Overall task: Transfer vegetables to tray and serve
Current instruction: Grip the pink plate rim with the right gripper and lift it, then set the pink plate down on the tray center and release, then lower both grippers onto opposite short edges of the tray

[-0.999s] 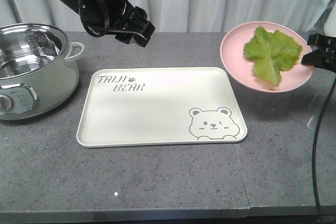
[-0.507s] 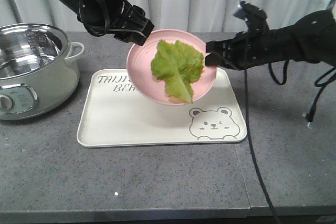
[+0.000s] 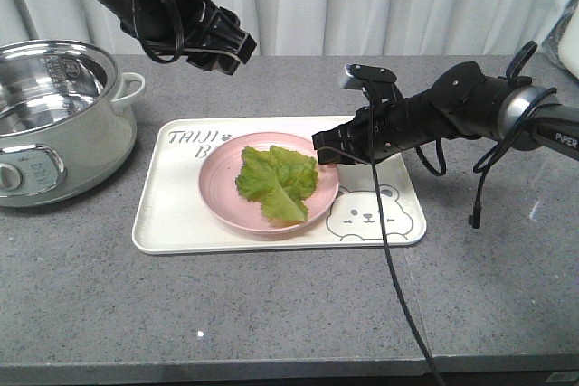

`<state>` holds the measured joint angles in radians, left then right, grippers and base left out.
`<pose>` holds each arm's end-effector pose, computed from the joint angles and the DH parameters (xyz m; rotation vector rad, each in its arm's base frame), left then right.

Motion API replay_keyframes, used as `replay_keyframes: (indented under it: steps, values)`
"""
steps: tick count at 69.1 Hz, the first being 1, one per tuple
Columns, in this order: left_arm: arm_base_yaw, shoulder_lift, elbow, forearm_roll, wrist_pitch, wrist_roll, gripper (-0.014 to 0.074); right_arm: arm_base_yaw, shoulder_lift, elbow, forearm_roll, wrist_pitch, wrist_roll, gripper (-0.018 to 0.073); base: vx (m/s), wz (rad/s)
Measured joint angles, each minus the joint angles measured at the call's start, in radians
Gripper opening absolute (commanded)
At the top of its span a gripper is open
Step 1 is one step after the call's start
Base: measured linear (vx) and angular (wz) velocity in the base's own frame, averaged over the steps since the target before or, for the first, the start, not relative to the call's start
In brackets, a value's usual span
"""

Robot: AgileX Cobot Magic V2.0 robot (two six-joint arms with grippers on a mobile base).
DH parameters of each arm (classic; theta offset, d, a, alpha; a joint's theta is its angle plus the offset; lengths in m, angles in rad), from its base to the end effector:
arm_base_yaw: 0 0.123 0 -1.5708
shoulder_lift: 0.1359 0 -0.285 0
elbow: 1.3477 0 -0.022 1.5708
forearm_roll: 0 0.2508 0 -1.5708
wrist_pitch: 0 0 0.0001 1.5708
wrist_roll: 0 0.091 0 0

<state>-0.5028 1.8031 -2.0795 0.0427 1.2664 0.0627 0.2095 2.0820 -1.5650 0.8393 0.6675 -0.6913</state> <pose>0.3395 -0.1825 0.4272 0.6895 2.3792 -0.1330 0.4394 0.1363 0.2019 -0.4272 2.4315 0.6953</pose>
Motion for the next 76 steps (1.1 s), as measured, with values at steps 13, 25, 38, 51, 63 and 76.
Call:
replay_keyframes:
  steps: [13,25,38,51,63,76]
  values:
    - [0.000,0.000,0.000,0.104,0.000,-0.070,0.0444,0.000,-0.009,-0.003,-0.022,0.000,0.000,0.0503,0.00,0.00]
    - [0.000,0.000,0.000,0.166,0.000,-0.130,0.0444,0.000,-0.076,-0.003,-0.082,-0.001,0.017,0.0487,0.00,0.00]
    - [0.028,0.000,0.014,0.219,-0.001,-0.235,0.0444,0.000,-0.196,-0.003,-0.336,0.015,0.220,0.0476,0.00,0.00]
    - [0.113,-0.001,0.158,0.185,-0.002,-0.288,0.0444,-0.032,-0.267,-0.003,-0.558,0.144,0.442,0.0476,0.00,0.00]
    - [0.148,0.000,0.292,0.142,-0.003,-0.309,0.0444,-0.082,-0.266,-0.003,-0.593,0.278,0.484,0.0476,0.00,0.00]
    - [0.151,0.000,0.377,0.135,-0.037,-0.315,0.0444,-0.101,-0.241,-0.003,-0.595,0.340,0.490,0.0476,0.00,0.00]
